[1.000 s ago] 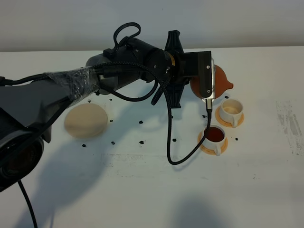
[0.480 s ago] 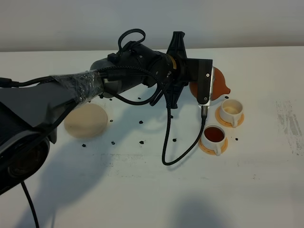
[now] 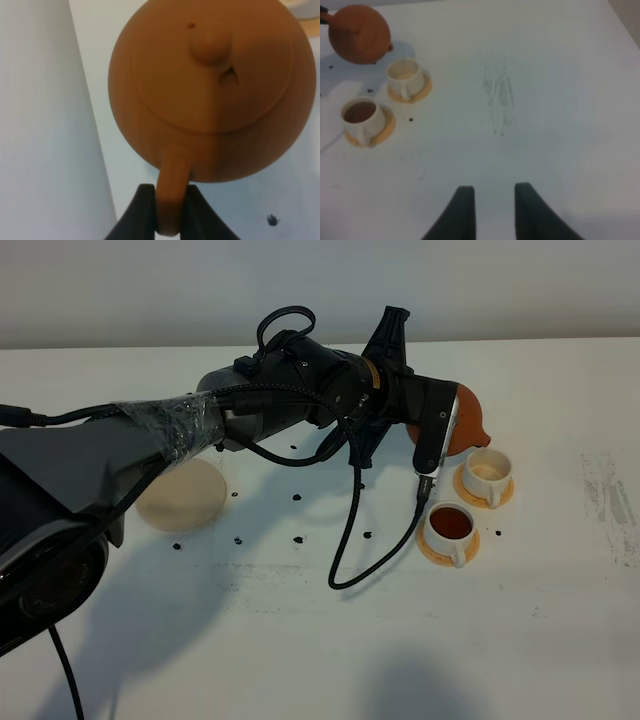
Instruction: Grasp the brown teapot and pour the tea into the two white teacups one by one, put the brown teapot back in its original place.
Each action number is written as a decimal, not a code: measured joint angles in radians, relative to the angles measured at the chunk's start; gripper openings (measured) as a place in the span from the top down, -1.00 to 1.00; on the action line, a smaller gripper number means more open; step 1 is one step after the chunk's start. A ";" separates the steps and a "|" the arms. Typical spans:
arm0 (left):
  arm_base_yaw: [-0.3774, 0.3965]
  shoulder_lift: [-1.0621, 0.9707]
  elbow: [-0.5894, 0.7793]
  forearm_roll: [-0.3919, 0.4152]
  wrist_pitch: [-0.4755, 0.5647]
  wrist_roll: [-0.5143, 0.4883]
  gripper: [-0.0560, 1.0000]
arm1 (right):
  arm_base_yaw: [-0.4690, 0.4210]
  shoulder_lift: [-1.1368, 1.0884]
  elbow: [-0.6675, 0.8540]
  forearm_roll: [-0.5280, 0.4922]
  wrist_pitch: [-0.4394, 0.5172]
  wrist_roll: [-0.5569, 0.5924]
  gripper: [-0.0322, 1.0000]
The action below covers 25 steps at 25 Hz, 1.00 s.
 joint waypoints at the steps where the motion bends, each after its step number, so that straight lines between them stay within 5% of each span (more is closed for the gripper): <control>1: 0.000 0.000 0.000 0.002 -0.001 0.007 0.72 | 0.000 0.000 0.000 0.000 0.000 0.000 0.51; 25: -0.007 0.000 0.000 0.157 -0.040 0.047 0.72 | 0.000 0.000 0.000 0.000 0.000 0.000 0.51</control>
